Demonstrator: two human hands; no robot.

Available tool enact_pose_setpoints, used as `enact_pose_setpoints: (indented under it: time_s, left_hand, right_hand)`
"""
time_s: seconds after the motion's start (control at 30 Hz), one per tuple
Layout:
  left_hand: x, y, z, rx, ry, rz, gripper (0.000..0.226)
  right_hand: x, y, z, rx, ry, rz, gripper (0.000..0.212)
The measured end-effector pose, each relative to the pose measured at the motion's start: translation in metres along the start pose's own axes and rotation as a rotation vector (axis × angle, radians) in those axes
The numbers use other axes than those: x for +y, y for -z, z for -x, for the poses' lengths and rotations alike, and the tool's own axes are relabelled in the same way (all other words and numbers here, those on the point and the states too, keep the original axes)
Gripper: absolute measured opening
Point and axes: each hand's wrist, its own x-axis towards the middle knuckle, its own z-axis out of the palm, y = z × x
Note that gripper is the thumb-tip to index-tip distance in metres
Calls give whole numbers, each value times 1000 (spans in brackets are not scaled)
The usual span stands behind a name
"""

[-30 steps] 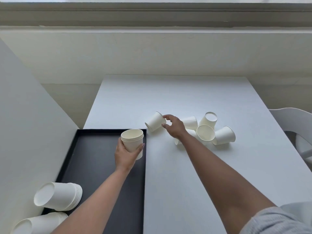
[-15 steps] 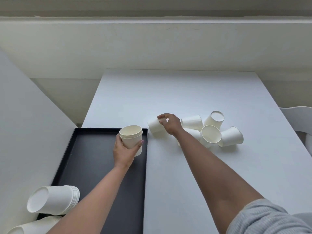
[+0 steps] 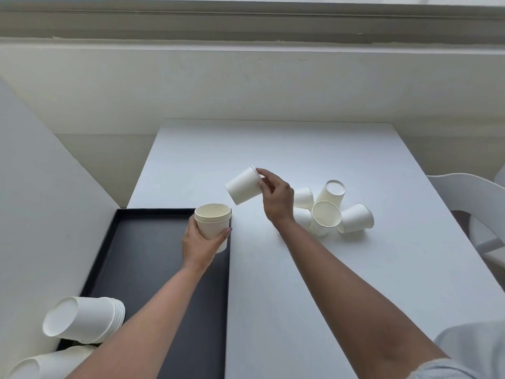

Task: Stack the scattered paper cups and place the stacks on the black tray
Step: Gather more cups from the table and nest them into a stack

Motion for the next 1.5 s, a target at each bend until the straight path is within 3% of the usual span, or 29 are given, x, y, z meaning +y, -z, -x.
enact_pose_setpoints:
  time_s: [0.27, 0.37, 0.87, 0.93, 1.0, 1.1, 1.27, 1.5]
  left_hand:
    - [16, -4, 15, -71, -64, -19, 66]
    - [19, -4, 19, -73, -73, -12, 63]
    - [16, -11, 38, -79, -66, -23, 58]
    - [13, -11, 38, -65, -49, -12, 61]
    - [12, -10, 35, -43, -27, 15, 65]
    - [9, -6, 31, -26, -6, 33, 66]
    - [5, -3, 27, -33, 5, 35, 66]
    - [6, -1, 29, -59, 7, 49, 68]
  right_hand:
    - [-37, 6, 28, -137, 546, 129, 29]
    - [-35, 9, 37, -169, 645, 219, 29]
    - [-9, 19, 84, -412, 660, 350, 35]
    - [-5, 23, 83, -359, 713, 361, 38]
    - [-2, 29, 74, -192, 699, 379, 39]
    - [14, 42, 54, -36, 732, 602, 41]
    - [54, 58, 35, -571, 518, 1284, 37]
    - [52, 57, 31, -668, 538, 1469, 31]
